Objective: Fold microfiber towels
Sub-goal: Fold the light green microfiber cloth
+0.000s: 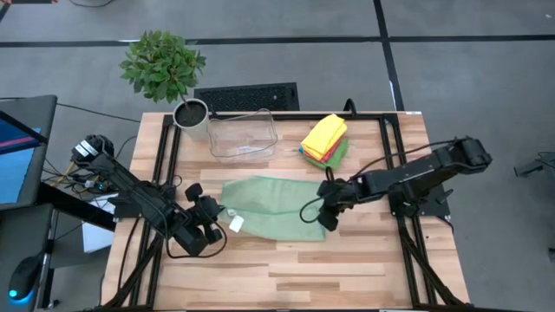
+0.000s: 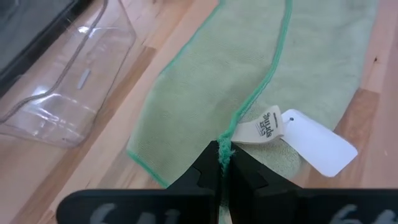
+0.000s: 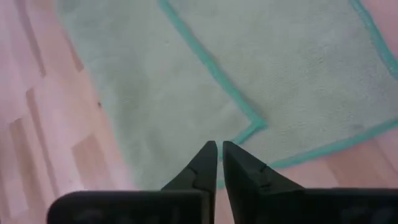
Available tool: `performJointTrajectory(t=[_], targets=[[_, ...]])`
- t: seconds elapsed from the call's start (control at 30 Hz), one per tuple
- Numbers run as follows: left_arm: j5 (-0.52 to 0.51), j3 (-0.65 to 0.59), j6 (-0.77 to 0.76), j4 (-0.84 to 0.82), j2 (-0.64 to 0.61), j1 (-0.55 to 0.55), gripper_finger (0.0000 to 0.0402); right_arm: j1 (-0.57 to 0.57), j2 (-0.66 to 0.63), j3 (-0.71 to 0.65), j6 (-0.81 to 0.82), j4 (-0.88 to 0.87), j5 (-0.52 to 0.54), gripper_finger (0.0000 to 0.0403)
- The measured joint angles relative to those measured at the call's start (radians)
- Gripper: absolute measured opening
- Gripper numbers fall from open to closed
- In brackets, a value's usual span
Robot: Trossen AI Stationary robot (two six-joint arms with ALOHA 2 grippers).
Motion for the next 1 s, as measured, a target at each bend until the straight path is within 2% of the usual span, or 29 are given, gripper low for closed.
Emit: performJointTrajectory(t=[0.17,0.27,0.5,0.7,1.0], targets=[[-0.017,0.000,0.007,0.001,0.000,0.000,0.0000,-0.031,0.041,0.000,-0.016,0.000,0.029,0.0049],[-0.017,0.000,0.007,0.000,0.000,0.000,0.0000,-0.042,0.078,0.001,-0.025,0.029,0.037,0.0062],[-0.009,0.000,0.005,0.000,0.000,0.000,0.0000,-0.045,0.160,0.002,-0.049,0.056,0.048,0.0138],[-0.008,0.000,-0.001,0.000,0.000,0.000,0.0000,-0.028,0.175,0.002,-0.091,0.061,0.048,0.0193],[-0.008,0.000,-0.003,0.001,0.000,0.000,0.0000,-0.017,0.190,0.002,-0.115,0.071,0.085,0.0196]])
